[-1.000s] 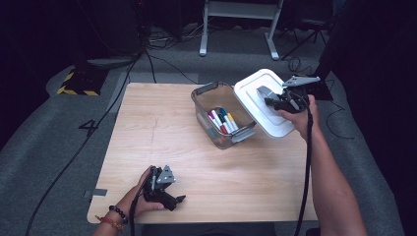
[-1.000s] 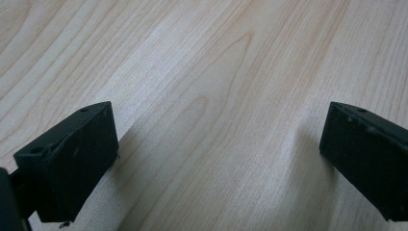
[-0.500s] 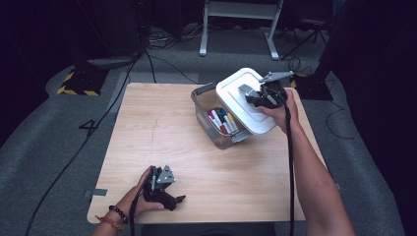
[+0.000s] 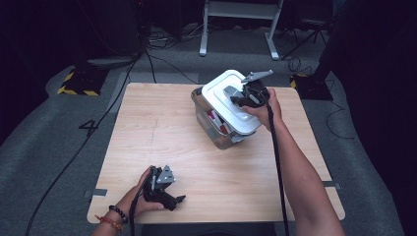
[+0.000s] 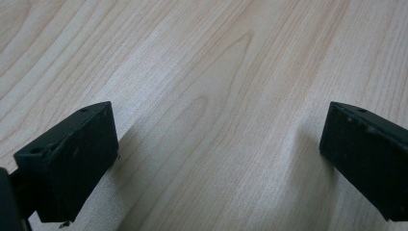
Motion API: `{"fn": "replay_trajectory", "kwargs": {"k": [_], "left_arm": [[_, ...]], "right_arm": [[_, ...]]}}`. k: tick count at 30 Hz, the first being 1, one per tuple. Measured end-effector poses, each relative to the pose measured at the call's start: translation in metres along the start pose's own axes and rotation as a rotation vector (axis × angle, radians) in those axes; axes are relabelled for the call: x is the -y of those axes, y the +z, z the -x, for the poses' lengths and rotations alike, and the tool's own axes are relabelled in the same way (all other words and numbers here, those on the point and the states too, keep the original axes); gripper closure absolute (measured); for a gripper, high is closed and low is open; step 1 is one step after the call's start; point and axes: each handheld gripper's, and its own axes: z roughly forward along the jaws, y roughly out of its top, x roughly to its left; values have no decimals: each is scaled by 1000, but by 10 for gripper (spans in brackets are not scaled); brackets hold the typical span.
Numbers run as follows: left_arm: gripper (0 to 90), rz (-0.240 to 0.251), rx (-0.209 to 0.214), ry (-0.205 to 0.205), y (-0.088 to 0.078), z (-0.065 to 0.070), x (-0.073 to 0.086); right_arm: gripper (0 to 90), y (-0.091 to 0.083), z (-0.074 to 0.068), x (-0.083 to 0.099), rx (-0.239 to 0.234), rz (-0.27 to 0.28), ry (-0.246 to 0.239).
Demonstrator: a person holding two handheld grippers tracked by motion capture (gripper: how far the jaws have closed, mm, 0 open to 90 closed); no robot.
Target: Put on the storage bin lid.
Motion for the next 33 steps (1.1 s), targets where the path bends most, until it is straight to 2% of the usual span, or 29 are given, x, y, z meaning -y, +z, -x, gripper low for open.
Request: {"fn": "replay_trajectory", "kwargs": {"k": [12,18,27,33], "left_arm": [[1,0,0,0,0,0,0],[2,0,0,0,0,0,0],[1,0,0,0,0,0,0],[2,1,0,0,0,0,0]], "right_arm": [[677,25,-15,-12,19,-11,20],[673,32,-18,-14,30,-11,51],[665,44,-26,-17,73,-43,31],[662,45,-29,-16,95,-56,19]]}}
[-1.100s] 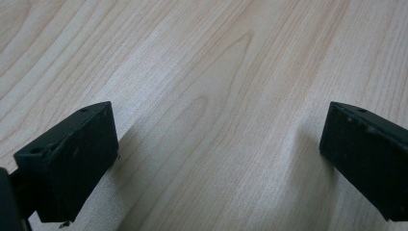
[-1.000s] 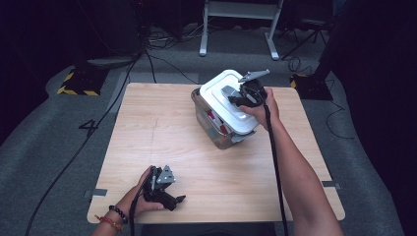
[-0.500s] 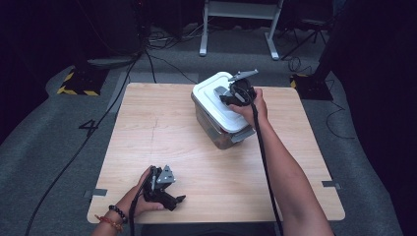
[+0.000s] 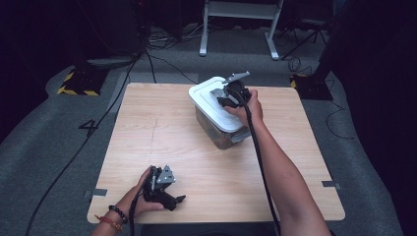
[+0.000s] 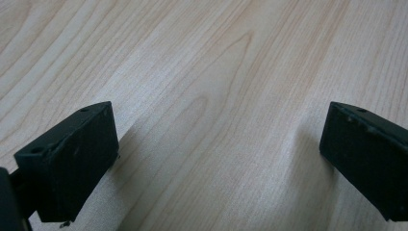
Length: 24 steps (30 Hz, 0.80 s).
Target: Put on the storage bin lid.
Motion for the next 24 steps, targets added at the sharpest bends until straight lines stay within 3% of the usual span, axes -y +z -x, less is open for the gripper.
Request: {"fn": "replay_trajectory", "kwargs": {"k": [4,6,9,17,24], "left_arm": [[2,-1,-1,0,0,0,0],[2,0,0,0,0,0,0],[2,0,-1,-1,0,0,0],[2,1,-2,-1,0,0,0],[2,-1,-1,-1,0,0,0]], "right_arm": [[640,-2,-7,2,-21,-24,-16],[626,-3,-12,2,11,-28,-31],[605,-7,-13,3,15,-30,-32],[643,-17,-8,14,-55,-44,-26],[620,-21,-5,25,-67,-33,-12]]}}
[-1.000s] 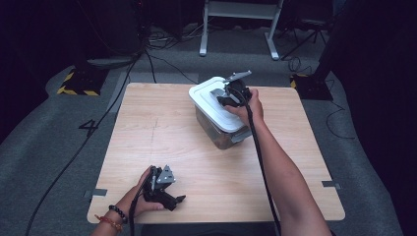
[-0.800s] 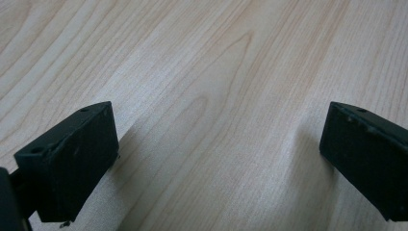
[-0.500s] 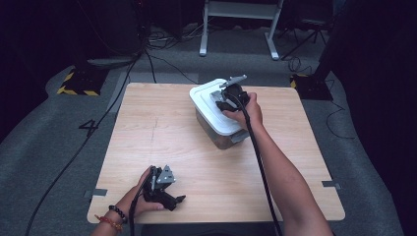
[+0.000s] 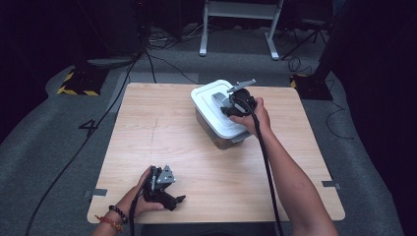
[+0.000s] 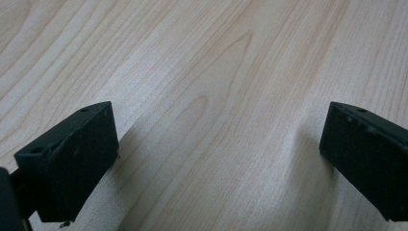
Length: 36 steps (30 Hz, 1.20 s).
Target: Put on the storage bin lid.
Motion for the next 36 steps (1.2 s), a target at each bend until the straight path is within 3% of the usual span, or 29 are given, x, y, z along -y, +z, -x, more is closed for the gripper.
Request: {"fn": "replay_trajectory", "kwargs": {"k": [5,9,18,26,36], "left_arm": [[2,2,0,-1,0,0,0],[2,2,0,0,0,0,0],[2,1,0,0,0,0,0],[1,0,1,0,0,0,0],[2,0,1,1,0,0,0]], "right_arm": [[536,-1,3,2,11,5,3],[480,-6,8,4,-13,45,24],[304,-22,16,15,-92,97,-43],[252,-33,16,22,-97,109,-73],[251,-51,13,33,-94,111,-118]]}}
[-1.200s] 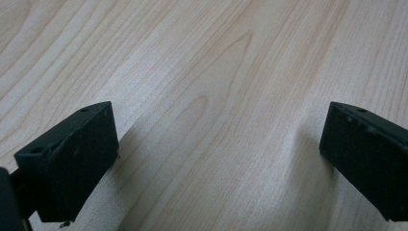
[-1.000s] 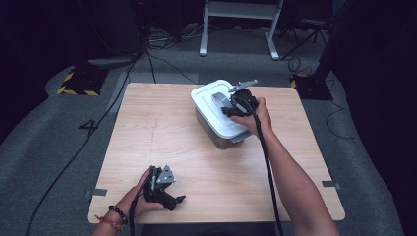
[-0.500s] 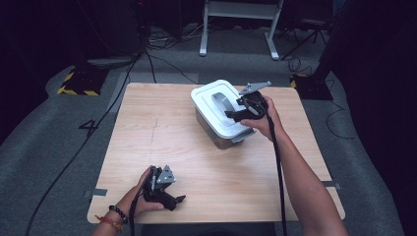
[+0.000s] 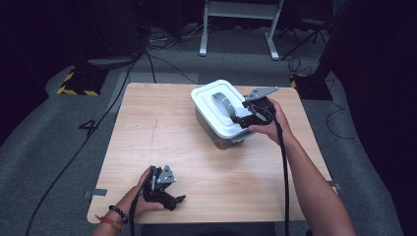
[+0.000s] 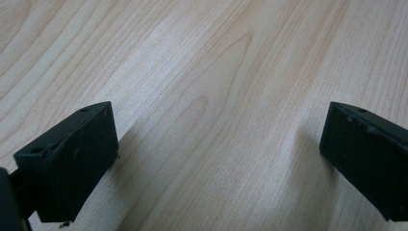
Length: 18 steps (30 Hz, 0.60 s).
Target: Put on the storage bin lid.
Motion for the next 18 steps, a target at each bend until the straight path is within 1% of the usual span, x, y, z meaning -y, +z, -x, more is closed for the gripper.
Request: {"fn": "replay_trajectory", "kwargs": {"k": [7,12,14,18], "left_arm": [[1,0,0,0,0,0,0],[1,1,0,-1,0,0,0],[1,1,0,-1,0,0,0],[2,1,-2,-2,0,0,0]], "right_arm": [[241,-17,-1,8,-11,17,-13],[233,-29,-3,17,8,11,-30],[232,-34,-4,21,1,19,-31],[231,-45,-5,28,6,32,-33]]}}
